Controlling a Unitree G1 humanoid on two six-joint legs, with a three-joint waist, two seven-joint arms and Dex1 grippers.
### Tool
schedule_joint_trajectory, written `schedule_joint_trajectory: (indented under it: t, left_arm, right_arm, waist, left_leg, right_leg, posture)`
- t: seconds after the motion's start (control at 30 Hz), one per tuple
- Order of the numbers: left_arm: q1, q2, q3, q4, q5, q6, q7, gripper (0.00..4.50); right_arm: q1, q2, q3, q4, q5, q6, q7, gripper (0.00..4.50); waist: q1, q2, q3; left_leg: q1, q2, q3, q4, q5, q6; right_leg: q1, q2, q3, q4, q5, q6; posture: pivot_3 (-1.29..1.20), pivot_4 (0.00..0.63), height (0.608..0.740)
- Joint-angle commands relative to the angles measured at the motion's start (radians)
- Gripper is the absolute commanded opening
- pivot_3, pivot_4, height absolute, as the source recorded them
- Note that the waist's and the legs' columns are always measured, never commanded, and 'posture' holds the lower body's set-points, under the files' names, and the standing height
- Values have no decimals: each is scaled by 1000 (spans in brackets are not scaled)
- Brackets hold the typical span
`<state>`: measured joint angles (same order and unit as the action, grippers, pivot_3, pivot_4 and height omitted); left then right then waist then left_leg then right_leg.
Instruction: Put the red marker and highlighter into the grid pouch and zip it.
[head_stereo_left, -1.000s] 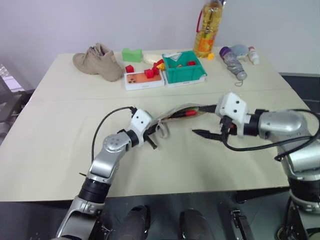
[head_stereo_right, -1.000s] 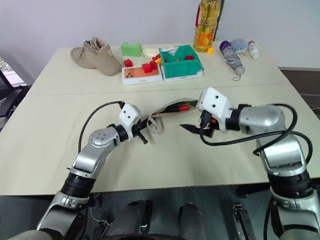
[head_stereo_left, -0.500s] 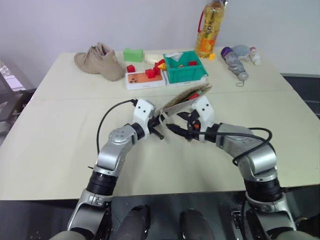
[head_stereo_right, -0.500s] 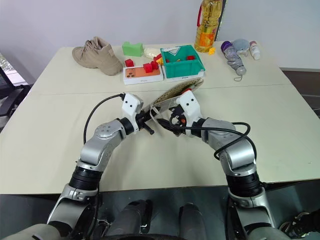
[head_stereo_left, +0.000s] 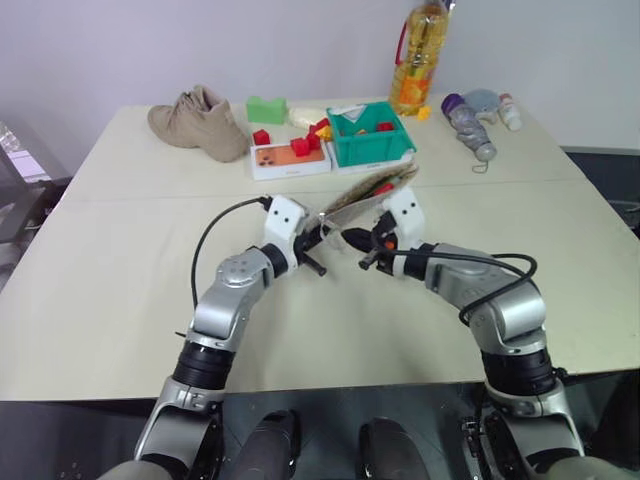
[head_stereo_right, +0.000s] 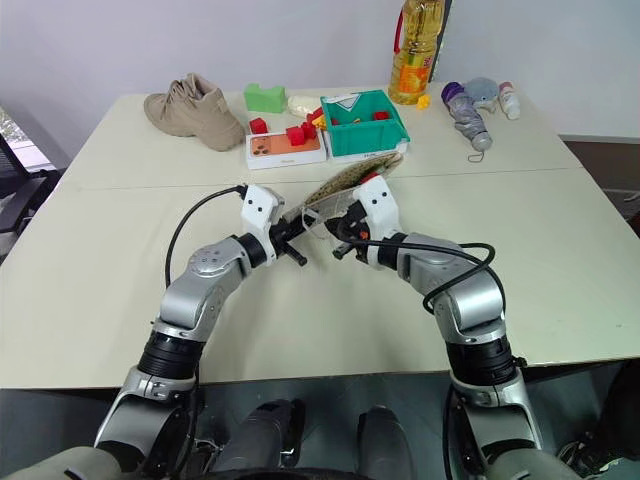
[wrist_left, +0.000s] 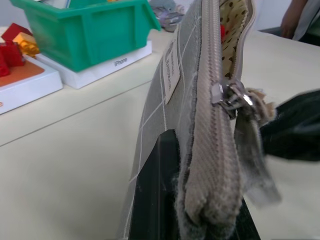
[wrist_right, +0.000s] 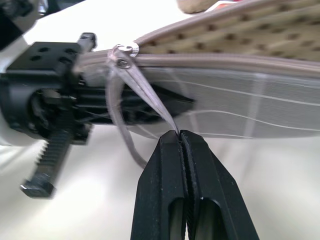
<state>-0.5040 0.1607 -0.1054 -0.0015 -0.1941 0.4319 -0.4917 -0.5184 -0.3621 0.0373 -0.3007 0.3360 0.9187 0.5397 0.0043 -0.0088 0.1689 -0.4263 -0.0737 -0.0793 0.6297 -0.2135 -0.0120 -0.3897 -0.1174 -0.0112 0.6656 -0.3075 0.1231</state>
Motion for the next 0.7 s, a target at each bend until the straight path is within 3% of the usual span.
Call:
schedule_joint_trajectory:
  t: [0.03,0.3,0.43,0.53,0.67,0.7]
  left_arm:
    - [8,29,26,-23,-3,-34,-6,0]
    - [53,109,17,-25,2,-67,-51,0]
    - [59,96,31,-25,-18,-58,-39,0]
    - [55,79,35,-27,-32,-52,-29,0]
    - [45,58,31,-32,-35,-45,-20,0]
    - [40,52,29,-33,-35,-44,-18,0]
  right_arm:
    - [-47,-48,-82,24,-8,-48,-22,60]
    - [-102,-213,-142,139,-73,-166,-29,60]
    - [-44,-230,-116,62,4,-133,74,60]
    - [6,-168,-85,-38,107,-47,99,1010]
    - [45,-61,-14,-99,153,33,50,2998]
    - [40,-29,-4,-88,153,46,25,2998]
  waist:
    - [0,0,0]
    - [-5,0,0]
    - [-18,0,0]
    - [-19,0,0]
    - [-18,0,0]
    - [-16,0,0]
  left_leg:
    - [0,0,0,0,0,0]
    - [0,0,0,-1,0,0]
    - [0,1,0,-1,0,0]
    - [0,1,0,-2,0,0]
    - [0,1,0,-1,0,0]
    - [0,1,0,-1,0,0]
  right_leg:
    - [0,0,0,0,0,0]
    - [0,0,0,0,0,0]
    - [0,0,0,0,0,0]
    - [0,1,0,0,0,0]
    - [0,1,0,0,0,0]
    - [0,1,0,0,0,0]
  posture:
    - [0,150,739]
    - [0,150,739]
    - [0,150,739]
    - [0,150,739]
    - [0,150,739]
    - [0,150,739]
